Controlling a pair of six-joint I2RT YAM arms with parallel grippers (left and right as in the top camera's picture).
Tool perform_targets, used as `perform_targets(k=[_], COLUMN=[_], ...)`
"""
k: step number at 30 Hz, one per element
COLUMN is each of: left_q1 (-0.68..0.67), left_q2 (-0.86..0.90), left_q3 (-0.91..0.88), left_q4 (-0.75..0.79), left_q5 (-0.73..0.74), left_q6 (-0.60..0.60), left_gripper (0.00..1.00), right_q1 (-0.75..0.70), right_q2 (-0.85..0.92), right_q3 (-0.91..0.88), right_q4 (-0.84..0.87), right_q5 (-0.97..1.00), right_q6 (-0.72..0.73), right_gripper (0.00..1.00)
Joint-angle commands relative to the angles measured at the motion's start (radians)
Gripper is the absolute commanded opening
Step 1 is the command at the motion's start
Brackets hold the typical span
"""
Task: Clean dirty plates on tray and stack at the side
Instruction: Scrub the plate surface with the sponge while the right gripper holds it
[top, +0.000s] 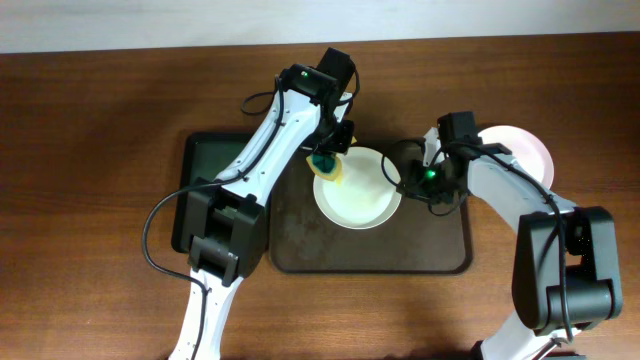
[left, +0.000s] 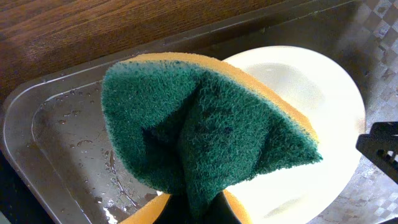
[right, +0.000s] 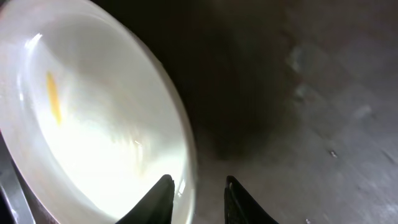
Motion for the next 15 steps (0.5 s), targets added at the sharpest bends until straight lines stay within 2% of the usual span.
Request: perform_targets(k=[1, 6, 9, 10, 12, 15], left_q1=[0.002, -0.013, -0.024, -0.026, -0.026, -0.026], left_q2=[0.014, 0.014, 0.014, 0.014, 0.014, 0.015], left_q3=[0.018, 0.018, 0.016, 0.015, 0.015, 0.014], left_q4=[0.003, 0.009, 0.023, 0.026, 0.025, 0.031], left_q5=[0.011, 0.011, 0.011, 0.010, 0.007, 0.006], left_q6=[0.016, 0.016, 0.016, 0.016, 0.016, 0.016], left_gripper=[0.00, 0.00, 0.00, 0.00, 0.00, 0.00], right_q1=[0.043, 0.094, 0.095, 0.095, 0.094, 0.093], right_q2=[0.006, 0.023, 0.051, 0.060, 0.069, 0.068], right_q3=[-0.002, -0.002, -0.002, -0.002, -0.002, -0.002], right_q4=[0.016, 0.035, 0.042, 0.047, 0.054, 0.068], right_q5=[0.028, 0.185, 0.183, 0.178, 0.159, 0.114], right_q6=[-0.006, 0.051, 0.073, 0.072, 0.072, 0.072], right_gripper=[0.28, 0.28, 0.27, 0.23, 0.06, 0.04])
